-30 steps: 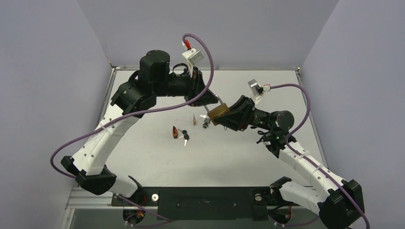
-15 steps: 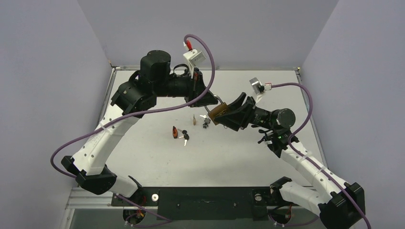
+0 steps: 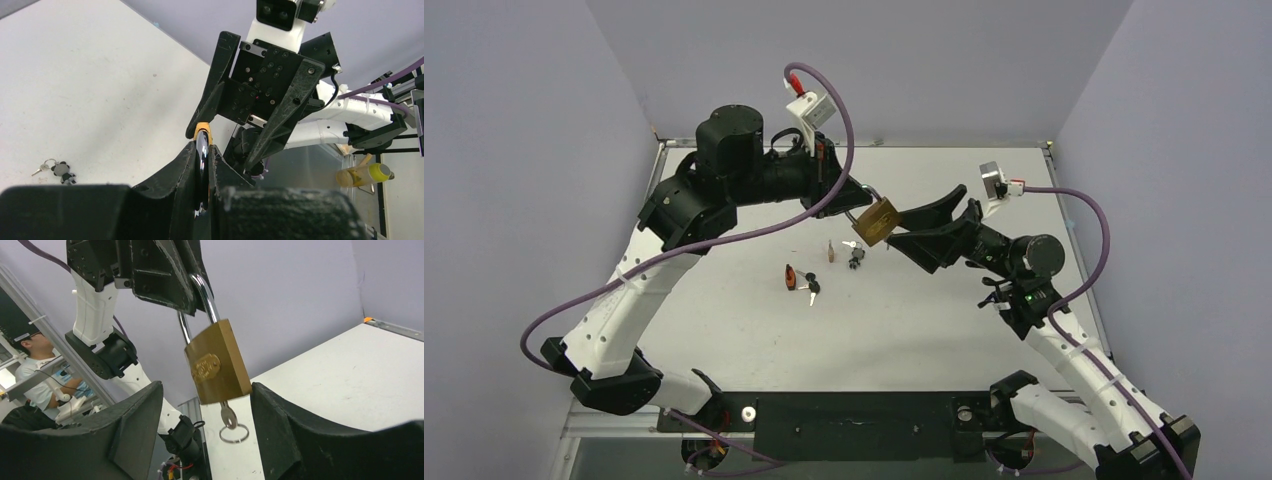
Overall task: Lock with the key
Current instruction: Lock the lock.
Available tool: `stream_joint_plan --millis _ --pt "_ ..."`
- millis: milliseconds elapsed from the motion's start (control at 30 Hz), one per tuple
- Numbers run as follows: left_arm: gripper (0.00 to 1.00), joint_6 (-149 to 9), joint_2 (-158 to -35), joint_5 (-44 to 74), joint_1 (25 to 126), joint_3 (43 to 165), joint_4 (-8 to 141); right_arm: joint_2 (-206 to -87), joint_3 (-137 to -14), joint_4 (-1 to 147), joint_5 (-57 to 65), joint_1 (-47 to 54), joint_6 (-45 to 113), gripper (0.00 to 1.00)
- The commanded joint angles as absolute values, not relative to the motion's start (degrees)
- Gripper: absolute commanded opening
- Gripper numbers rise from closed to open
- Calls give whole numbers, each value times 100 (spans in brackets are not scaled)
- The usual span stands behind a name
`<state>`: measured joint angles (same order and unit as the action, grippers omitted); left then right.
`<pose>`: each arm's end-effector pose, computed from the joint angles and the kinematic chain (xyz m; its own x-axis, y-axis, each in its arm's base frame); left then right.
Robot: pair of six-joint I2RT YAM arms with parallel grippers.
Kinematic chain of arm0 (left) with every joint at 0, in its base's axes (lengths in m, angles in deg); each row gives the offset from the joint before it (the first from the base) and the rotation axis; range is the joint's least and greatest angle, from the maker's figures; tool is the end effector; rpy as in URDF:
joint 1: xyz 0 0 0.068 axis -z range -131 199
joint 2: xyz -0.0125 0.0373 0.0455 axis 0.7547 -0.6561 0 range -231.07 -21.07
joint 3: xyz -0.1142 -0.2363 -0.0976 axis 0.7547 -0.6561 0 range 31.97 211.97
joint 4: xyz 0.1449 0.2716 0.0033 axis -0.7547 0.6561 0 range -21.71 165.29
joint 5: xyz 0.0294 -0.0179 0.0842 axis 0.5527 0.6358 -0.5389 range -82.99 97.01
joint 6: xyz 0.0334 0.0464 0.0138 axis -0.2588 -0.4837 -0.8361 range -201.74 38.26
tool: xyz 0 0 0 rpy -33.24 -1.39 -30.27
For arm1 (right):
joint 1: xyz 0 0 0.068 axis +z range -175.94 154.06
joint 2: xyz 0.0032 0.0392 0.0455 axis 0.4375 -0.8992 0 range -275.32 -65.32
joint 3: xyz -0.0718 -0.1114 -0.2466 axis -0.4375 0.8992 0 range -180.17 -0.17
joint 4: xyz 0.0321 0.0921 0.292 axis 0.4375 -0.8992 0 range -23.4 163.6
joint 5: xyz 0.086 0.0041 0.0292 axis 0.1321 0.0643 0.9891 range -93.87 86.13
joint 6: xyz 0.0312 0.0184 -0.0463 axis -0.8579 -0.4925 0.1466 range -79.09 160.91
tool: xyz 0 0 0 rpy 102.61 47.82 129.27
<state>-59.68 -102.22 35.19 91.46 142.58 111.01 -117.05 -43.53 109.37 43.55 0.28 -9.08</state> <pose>0.2175 -0.2264 0.5529 -0.5076 0.0159 -0.8615 0.8023 0.3731 -0.4659 0.2040 0.1354 0.3904 -0.4128 0.3744 -0.8303 -0.8855 0.0488 0.4621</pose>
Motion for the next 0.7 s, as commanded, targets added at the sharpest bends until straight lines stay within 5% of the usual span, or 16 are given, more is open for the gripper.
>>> stream_joint_plan --millis 0,167,667 --pt "0 -5785 -9883 3449 9165 14819 10112 -11515 -4279 10979 4188 -32 -659 56" --pt "0 -5756 -9996 3470 9170 15092 10170 -11541 -4414 10575 4176 40 -397 47" --pt "0 -5661 -10085 3621 9165 15230 10203 -11588 -4685 10259 4042 246 -66 42"
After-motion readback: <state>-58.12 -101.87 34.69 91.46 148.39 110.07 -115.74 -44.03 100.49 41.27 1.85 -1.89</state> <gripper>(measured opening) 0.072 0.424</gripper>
